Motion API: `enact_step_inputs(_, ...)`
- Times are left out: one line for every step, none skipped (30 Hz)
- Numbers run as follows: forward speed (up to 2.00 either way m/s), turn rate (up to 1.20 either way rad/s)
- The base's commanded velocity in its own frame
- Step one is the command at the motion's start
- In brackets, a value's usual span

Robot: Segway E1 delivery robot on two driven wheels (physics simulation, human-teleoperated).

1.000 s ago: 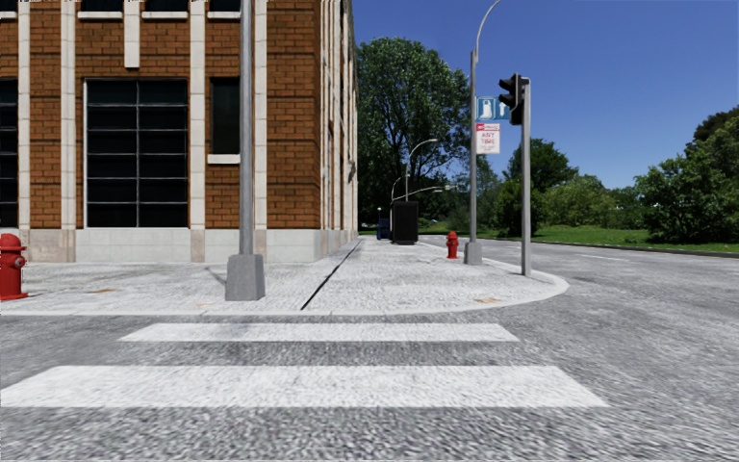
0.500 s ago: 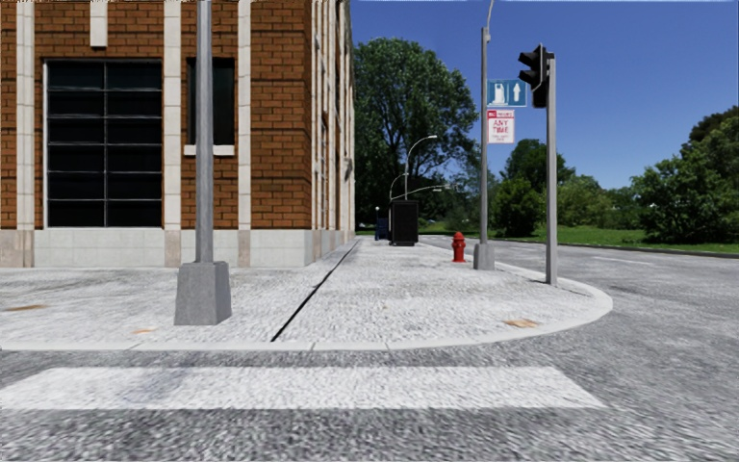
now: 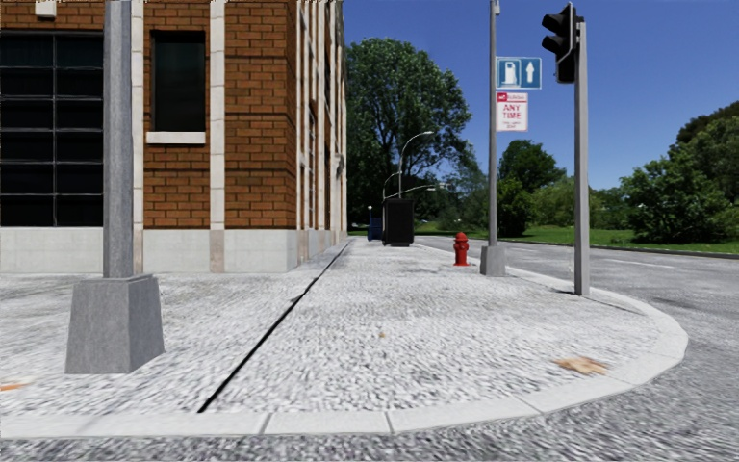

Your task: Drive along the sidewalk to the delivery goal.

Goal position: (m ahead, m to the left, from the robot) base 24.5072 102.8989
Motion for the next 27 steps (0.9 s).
enact_step_inputs(2.0, -0.22)
enact_step_inputs(2.0, -0.22)
enact_step_inputs(2.0, -0.22)
enact_step_inputs(2.0, -0.22)
enact_step_inputs(2.0, -0.22)
enact_step_inputs(2.0, -0.22)
enact_step_inputs(2.0, -0.22)
enact_step_inputs(2.0, -0.22)
enact_step_inputs(2.0, -0.18)
enact_step_inputs(2.0, -0.02)
enact_step_inputs(2.0, -0.02)
enact_step_inputs(2.0, 0.0)
enact_step_inputs(2.0, 0.0)
enact_step_inputs(2.0, 0.0)
enact_step_inputs(2.0, 0.0)
enact_step_inputs(2.0, 0.0)
enact_step_inputs(2.0, 0.0)
enact_step_inputs(2.0, 0.0)
enact_step_inputs(2.0, 0.0)
enact_step_inputs(2.0, 0.0)
enact_step_inputs(2.0, 0.0)
enact_step_inputs(2.0, 0.0)
enact_step_inputs(2.0, 0.0)
enact_step_inputs(2.0, 0.0)
enact_step_inputs(2.0, 0.0)
enact_step_inputs(2.0, 0.0)
enact_step_inputs(2.0, 0.0)
